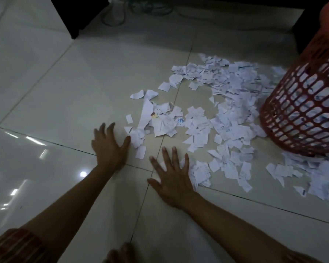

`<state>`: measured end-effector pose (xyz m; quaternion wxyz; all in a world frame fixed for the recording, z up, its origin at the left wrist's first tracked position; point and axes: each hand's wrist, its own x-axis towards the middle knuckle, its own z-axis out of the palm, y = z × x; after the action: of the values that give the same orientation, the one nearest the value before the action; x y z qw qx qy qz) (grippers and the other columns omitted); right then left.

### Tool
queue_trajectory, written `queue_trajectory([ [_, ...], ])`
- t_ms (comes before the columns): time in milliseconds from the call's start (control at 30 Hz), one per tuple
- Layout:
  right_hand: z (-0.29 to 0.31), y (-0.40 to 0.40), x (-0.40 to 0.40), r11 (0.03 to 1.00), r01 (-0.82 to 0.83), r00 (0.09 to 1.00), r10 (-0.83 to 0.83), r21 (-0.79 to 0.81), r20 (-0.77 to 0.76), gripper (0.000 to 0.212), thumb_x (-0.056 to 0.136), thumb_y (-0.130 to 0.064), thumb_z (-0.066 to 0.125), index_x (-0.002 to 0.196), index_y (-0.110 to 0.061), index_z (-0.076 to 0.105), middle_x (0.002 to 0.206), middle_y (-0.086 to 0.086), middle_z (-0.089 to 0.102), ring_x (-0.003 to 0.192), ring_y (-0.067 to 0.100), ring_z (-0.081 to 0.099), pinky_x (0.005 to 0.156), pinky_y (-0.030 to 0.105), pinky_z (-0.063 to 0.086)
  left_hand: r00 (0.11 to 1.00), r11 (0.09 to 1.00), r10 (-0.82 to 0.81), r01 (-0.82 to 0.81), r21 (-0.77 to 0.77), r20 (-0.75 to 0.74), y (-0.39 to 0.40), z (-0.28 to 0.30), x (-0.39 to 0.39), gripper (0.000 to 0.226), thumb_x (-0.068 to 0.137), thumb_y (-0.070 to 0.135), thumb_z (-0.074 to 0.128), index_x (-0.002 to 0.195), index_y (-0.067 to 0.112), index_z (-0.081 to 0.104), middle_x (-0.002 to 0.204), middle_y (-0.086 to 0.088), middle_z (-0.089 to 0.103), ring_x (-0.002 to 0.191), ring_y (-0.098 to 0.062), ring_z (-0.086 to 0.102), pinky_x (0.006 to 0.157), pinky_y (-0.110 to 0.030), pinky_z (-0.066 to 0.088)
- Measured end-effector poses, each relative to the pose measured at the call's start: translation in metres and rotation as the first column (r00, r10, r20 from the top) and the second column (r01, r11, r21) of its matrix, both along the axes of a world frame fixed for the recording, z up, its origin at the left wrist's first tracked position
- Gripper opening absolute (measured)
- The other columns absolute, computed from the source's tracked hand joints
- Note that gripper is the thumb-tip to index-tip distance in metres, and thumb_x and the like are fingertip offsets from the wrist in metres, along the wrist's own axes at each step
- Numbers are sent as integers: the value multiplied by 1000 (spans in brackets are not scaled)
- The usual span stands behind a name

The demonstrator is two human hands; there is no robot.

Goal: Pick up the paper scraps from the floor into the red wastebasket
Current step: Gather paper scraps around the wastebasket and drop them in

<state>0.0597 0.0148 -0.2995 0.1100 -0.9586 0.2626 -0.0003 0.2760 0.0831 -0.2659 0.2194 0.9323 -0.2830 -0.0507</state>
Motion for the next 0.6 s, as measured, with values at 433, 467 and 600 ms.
queue_trajectory([
  [433,16,-52,-20,890,457,884,-453,-8,117,78,89,-70,24,154,-26,20,162,11,7,148,34,0,112,55,-1,998,975,-26,37,221,-49,-40,-31,-25,93,86,75,3,153,11,-8,161,-13,-11,145,-38,-17,114,-60,-12],
  [467,16,-53,-25,878,479,871,-476,0,124,79,89,-71,23,154,-26,20,162,11,5,148,34,-1,112,54,-2,996,973,-70,80,217,-50,-49,-30,-32,92,87,74,3,153,11,-9,161,-12,-11,145,-38,-18,114,-60,-11],
  [600,19,-63,-53,811,585,806,-584,22,98,87,82,-79,21,154,-31,13,162,10,-3,148,31,-9,114,57,-2,959,924,-281,280,260,-33,-82,-29,-60,91,84,74,-4,154,16,-7,161,-7,-13,145,-35,-20,111,-60,-15],
])
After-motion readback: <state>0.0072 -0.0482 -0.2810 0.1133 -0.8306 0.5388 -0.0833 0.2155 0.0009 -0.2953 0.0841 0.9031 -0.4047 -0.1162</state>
